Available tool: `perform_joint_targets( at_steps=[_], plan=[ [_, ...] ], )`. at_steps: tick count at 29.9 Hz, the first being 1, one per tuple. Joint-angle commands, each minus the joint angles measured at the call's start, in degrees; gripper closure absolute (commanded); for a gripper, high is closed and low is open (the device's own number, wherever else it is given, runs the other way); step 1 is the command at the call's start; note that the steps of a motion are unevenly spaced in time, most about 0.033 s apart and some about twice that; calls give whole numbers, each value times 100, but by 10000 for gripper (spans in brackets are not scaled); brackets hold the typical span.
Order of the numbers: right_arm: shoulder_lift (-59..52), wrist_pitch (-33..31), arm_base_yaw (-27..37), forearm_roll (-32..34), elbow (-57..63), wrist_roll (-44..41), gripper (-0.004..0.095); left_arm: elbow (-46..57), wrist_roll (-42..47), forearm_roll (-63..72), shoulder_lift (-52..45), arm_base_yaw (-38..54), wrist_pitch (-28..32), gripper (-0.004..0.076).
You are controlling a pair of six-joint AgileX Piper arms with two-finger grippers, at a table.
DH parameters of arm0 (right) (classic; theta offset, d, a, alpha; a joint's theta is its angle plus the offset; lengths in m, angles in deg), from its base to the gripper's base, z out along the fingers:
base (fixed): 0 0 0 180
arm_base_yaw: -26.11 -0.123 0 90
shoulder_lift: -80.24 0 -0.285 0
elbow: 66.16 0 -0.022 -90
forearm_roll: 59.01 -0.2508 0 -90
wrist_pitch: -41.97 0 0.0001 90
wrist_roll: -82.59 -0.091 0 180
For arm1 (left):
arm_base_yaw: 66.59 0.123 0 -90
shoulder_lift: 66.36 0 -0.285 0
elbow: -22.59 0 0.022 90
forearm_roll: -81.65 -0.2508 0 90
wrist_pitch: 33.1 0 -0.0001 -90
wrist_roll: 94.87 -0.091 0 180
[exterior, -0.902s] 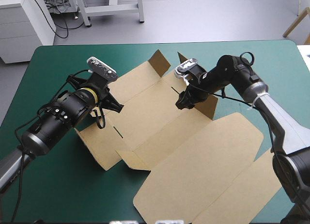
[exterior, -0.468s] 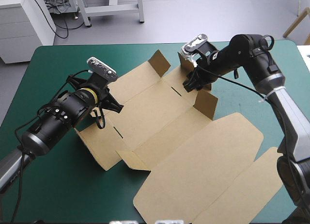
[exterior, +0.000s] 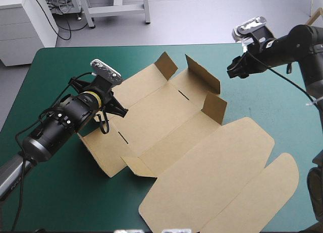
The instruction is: Fold the box
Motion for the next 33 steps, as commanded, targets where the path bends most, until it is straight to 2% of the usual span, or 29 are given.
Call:
perform_joint_targets(
  at_steps=[1,6,10,19,24,33],
  plan=[
    [-356,179,285,-144,-171,24,382,-211,51,-144,-170,-15,239,734],
    [-345,179,345,-190,-85,58,382,-211,51,-181,-170,-15,239,734],
    [-345,179,345,-448,308,289,382,-211,51,-191,-170,-15,249,734],
    [-292,179,334,-519,1006,433,382,-211,51,-191,-170,-15,249,734],
    [-34,179,310,-922,1019,621,382,-211,51,-191,-170,-15,249,734],
    [661,244,-19,-870,1019,635,382,-211,51,-191,-170,-15,249,734]
  ],
)
